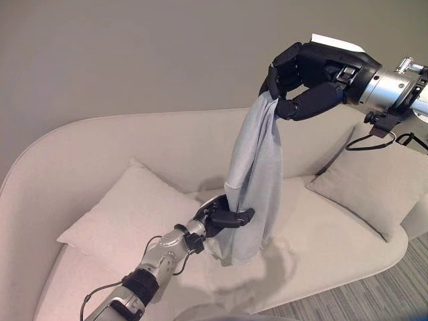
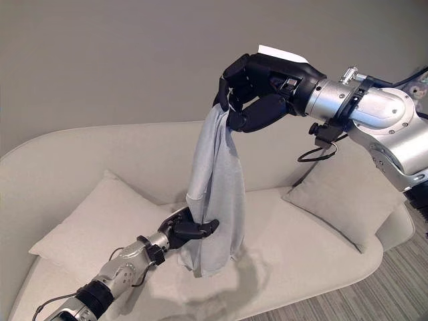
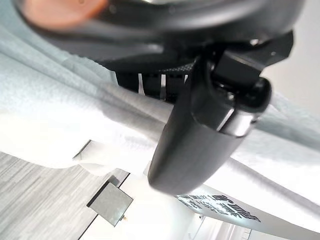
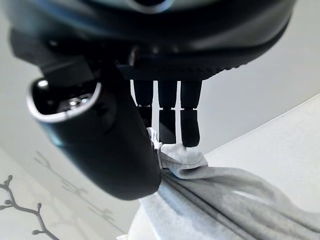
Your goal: Hang the clothes on the sofa on the clothes rack.
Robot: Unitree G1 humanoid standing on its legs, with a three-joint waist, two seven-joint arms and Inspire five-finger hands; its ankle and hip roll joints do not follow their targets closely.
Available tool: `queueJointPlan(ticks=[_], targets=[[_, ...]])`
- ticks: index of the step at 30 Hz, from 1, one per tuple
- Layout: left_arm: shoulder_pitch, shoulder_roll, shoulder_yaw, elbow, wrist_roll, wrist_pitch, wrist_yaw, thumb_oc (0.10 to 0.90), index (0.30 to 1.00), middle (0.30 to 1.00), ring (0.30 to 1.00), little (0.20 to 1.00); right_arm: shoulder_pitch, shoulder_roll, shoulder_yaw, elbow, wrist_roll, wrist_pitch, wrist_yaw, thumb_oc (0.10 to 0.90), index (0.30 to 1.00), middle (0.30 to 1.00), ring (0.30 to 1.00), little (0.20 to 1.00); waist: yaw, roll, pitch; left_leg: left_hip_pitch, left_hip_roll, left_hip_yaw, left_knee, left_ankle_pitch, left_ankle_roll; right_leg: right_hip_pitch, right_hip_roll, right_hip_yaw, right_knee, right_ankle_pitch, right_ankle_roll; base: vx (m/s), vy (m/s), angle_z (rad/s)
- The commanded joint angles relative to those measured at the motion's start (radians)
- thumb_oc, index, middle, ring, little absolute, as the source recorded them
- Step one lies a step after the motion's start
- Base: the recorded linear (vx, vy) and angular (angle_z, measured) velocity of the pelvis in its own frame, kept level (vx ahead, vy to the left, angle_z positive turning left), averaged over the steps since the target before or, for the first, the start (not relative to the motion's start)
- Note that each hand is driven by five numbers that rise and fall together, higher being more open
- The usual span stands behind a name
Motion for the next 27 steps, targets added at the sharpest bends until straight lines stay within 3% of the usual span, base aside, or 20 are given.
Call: queueJointPlan(ticks=[1,7,11,14,21,27], targets=[[-0.114,-0.003,0.041,-0.057,0.005,-0.094,-0.009,0.4,0.3,0.3,0.3,0.3,-0.209,0.016,-0.071,0.073,0.033,-0.082,-0.1,0.4,0.3,0.3,0.3,0.3,0.042,-0.061,-0.073,0.075,0.078,0.063,0.005,-0.121,-0.064,0.016,-0.037,-0.096,0.005,0.043,0.016,0.0,0.0,0.0],[-0.091,0.065,0.133,-0.075,0.06,-0.132,0.044,0.4,0.3,0.3,0.3,0.3,-0.152,0.001,-0.128,0.058,0.021,-0.078,-0.107,0.4,0.3,0.3,0.3,0.3,0.051,-0.056,-0.074,0.08,0.078,0.062,0.005,-0.119,-0.067,0.026,-0.035,-0.103,0.005,0.04,0.014,0.0,0.0,0.0],[-0.043,0.224,0.265,-0.19,0.224,-0.166,0.105,0.4,0.3,0.3,0.3,0.3,-0.071,-0.065,-0.244,0.033,0.023,-0.079,-0.101,0.4,0.3,0.3,0.3,0.3,0.066,-0.037,-0.078,0.085,0.082,0.055,0.005,-0.115,-0.074,0.044,-0.031,-0.118,0.005,0.03,0.014,0.0,-0.042,0.03],[0.009,0.319,0.381,-0.261,0.245,-0.175,0.124,0.4,0.3,0.3,0.3,0.3,0.013,-0.095,-0.329,0.026,-0.003,-0.087,-0.1,0.4,0.3,0.3,0.3,0.3,0.077,-0.026,-0.086,0.084,0.087,0.046,0.005,-0.109,-0.081,0.055,-0.029,-0.134,0.005,0.021,0.012,-0.01,-0.056,0.09],[0.013,0.516,0.614,-0.347,0.311,-0.225,0.218,0.4,0.3,0.3,0.3,0.3,0.283,-0.104,-0.509,-0.114,-0.321,-0.086,-0.141,0.4,0.3,0.3,0.3,0.3,0.106,0.014,-0.087,0.072,0.113,-0.002,0.005,-0.075,-0.102,0.085,-0.006,-0.169,0.005,-0.02,-0.008,-0.04,-0.07,0.17],[-0.006,0.698,0.73,-0.396,0.419,-0.256,0.304,0.4,0.3,0.3,0.3,0.3,0.429,0.0,-0.596,-0.161,-0.531,-0.094,-0.185,0.4,0.3,0.3,0.3,0.3,0.165,0.049,-0.06,0.024,0.152,-0.095,0.005,-0.011,-0.129,0.108,0.044,-0.204,0.005,-0.074,-0.043,-0.09,-0.118,0.32]])
